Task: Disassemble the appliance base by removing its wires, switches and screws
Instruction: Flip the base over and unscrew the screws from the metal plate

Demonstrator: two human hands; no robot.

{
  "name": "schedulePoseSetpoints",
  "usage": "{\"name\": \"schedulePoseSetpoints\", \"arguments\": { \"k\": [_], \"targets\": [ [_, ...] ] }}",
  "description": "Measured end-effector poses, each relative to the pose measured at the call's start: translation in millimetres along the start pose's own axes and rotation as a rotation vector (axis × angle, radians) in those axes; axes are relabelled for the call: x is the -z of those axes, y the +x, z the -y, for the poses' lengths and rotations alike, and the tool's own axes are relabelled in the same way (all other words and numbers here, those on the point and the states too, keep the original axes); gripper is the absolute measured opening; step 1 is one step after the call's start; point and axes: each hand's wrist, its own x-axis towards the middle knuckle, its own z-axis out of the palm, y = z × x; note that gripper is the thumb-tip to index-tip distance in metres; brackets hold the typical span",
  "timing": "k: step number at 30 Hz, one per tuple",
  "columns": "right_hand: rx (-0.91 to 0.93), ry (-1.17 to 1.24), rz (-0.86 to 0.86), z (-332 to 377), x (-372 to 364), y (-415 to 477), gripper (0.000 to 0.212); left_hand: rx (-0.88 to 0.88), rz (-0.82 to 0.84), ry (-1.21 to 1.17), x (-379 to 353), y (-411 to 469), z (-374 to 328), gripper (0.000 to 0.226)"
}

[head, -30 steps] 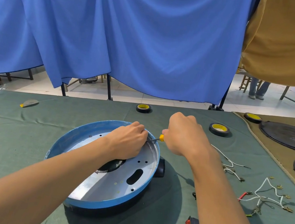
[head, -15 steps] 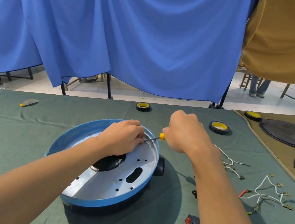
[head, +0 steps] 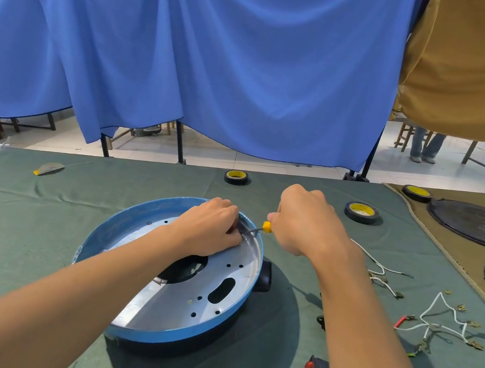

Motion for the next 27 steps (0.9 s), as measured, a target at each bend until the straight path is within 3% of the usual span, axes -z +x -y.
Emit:
{"name": "schedulePoseSetpoints", "arguments": {
  "k": [12,18,23,27],
  "targets": [
    [0.033,0.071,0.012,-2,8,2,0.039,-0.011,0.043,0.032,9,6,-2,0.036],
    [0.041,0.105,0.013,-6,13,1,0.029,0.049,0.094,-0.011,4,8,-4,0.039],
    [0.054,0.095,0.012,-7,13,0,0.023,0.029,0.054,-0.017,0,4,-4,0.035],
    [0.037,0.094,0.009,-8,11,2,0.019,0.009,0.019,-0.070,4,-1,1,0.019]
  ]
}}
